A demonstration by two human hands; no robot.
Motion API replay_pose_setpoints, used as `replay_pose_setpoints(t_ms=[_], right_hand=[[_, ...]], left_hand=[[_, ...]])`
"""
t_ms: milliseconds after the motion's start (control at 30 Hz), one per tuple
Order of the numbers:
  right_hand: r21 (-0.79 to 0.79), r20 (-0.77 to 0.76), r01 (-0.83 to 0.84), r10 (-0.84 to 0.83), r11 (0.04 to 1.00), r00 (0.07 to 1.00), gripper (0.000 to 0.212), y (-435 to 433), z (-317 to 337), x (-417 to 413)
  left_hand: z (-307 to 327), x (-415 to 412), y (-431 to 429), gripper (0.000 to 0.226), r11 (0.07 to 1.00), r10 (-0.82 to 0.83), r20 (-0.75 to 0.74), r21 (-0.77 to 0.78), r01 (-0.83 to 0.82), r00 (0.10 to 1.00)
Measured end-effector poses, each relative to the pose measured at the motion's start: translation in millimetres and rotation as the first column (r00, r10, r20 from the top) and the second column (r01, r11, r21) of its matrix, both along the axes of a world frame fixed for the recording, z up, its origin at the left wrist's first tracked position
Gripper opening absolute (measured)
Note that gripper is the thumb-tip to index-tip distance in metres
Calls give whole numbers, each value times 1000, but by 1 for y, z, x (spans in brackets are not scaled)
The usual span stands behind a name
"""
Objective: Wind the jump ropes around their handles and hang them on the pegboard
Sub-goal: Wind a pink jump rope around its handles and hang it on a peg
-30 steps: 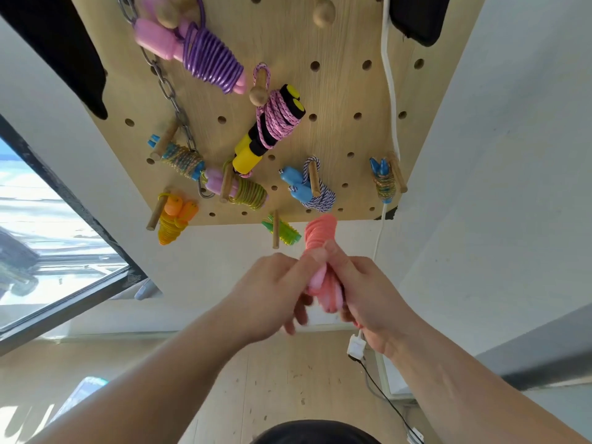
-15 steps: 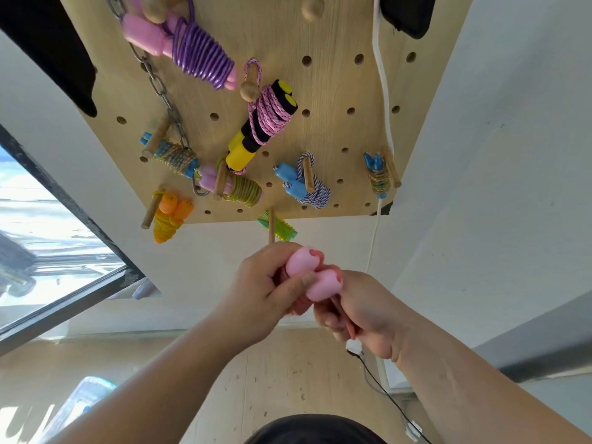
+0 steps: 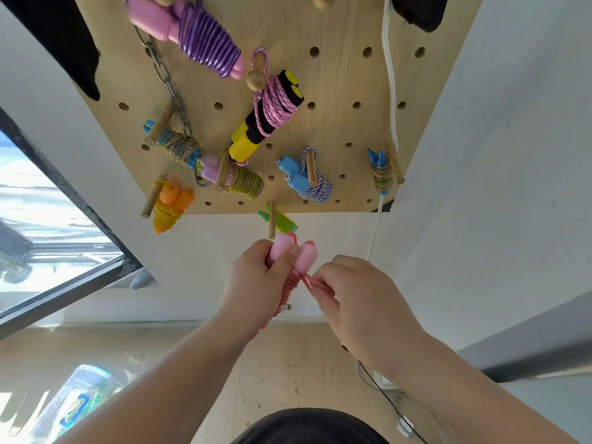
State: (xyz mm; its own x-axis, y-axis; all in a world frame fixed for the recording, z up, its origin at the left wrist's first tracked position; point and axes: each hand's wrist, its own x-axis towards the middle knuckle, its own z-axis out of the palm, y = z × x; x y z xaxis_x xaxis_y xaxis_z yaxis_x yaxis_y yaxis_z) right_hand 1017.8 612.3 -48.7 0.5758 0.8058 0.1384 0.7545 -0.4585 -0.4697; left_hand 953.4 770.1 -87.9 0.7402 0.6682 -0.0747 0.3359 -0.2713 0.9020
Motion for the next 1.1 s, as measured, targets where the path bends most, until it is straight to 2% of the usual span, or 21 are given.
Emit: replay_pose_setpoints(t_ms=[133,267,400,533,667,733,800,933,1000,1100], right_hand=[[-59,-29,-42,40,997,999,23,1,0,1],[9,-81,-83,83,997,993,15,0,2,7],[140,-194,-120,146,983,970,11,-2,6,12],[287,-252,-109,185,952,950,5,1,15,8],[386,-363,-52,204,921,909,20,1,33,8],[386,-367,-69,222,920,903,19,0,40,8],[370,-367,-82,227,925,902,17,-1,42,7],[353,-371,-71,209,933,905,16,-2,43,7],[380,-411,16,153,925,899,19,-2,43,7],[454,-562,175,128,874,817,29,-2,43,6]], left_hand=[[-3,-3,3,32,983,-70,-102,160,86,992],[6,-10,3,39,929,-185,-230,276,247,955],[14,-22,9,39,924,-350,-191,94,372,917],[20,-35,14,44,877,-466,-153,49,478,871],[27,-40,13,41,846,-533,-12,5,533,846],[31,-41,15,55,822,-568,49,66,565,821],[34,-41,16,72,808,-583,37,127,575,812],[39,-38,20,73,786,-603,-7,170,595,798],[39,-38,21,63,806,-587,20,103,582,809],[36,-37,11,50,866,-458,114,-164,472,881]])
